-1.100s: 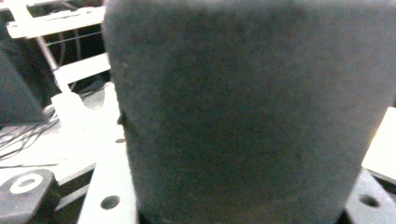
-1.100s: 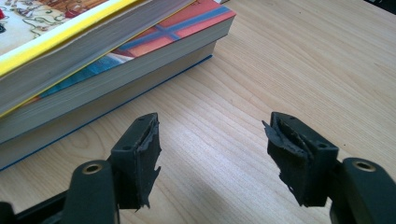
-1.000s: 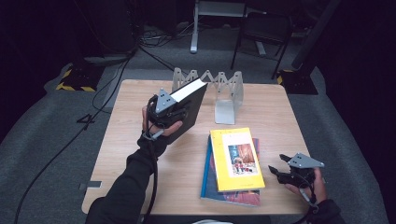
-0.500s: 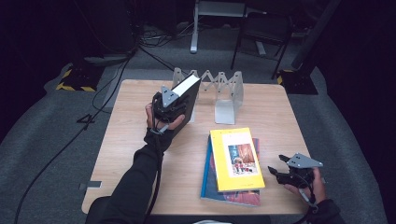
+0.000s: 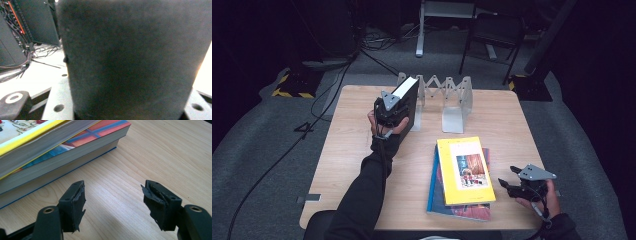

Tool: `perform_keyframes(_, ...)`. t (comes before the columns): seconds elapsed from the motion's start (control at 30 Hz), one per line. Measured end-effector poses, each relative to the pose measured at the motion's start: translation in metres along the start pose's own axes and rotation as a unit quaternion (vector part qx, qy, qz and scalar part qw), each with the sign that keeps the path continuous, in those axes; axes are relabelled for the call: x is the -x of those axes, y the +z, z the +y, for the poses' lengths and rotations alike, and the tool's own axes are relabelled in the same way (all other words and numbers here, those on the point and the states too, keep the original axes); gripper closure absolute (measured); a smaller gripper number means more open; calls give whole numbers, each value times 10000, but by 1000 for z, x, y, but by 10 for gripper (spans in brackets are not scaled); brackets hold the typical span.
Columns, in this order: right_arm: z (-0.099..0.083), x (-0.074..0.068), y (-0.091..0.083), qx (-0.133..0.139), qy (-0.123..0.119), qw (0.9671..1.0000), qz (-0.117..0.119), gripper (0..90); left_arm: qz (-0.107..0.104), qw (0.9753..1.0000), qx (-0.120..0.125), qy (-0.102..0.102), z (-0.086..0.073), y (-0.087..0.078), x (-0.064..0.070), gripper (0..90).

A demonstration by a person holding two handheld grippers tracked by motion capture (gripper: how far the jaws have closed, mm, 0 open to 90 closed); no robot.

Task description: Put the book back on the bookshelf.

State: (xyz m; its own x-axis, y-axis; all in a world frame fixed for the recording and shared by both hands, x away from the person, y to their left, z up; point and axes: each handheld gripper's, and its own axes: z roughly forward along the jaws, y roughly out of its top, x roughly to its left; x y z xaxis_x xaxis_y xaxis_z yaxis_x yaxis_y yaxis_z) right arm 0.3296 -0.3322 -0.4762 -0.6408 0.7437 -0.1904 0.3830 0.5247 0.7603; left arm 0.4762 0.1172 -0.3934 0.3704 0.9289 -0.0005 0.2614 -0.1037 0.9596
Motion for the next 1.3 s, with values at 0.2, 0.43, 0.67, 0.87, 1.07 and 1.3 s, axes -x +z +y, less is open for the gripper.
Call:
perform_keyframes(0.2, 0, -1, 1, -45, -30, 10000, 2, 340, 56, 9999, 82, -99, -7, -5, -4, 513)
perform_keyframes(0.43, -1, -3, 3, -105, -91, 9999, 24, 338, 152, 9997, 128, -160, -21, -8, -3, 502)
perform_keyframes(0.67, -1, -4, 3, -117, -111, 9999, 45, 338, 162, 9997, 152, -43, -24, -8, -2, 497)
perform_keyframes(0.87, -2, -5, 3, -131, -133, 9998, 63, 337, -55, 9996, 288, 60, -31, -11, -8, 479)
perform_keyframes(1.07, -1, -6, 5, -183, -152, 9997, 79, 337, -132, 9997, 168, 151, -38, -16, -12, 420)
perform_keyframes(1.3, -2, -6, 4, -132, -134, 9998, 39, 337, -283, 9993, -242, 71, -50, -15, -16, 362)
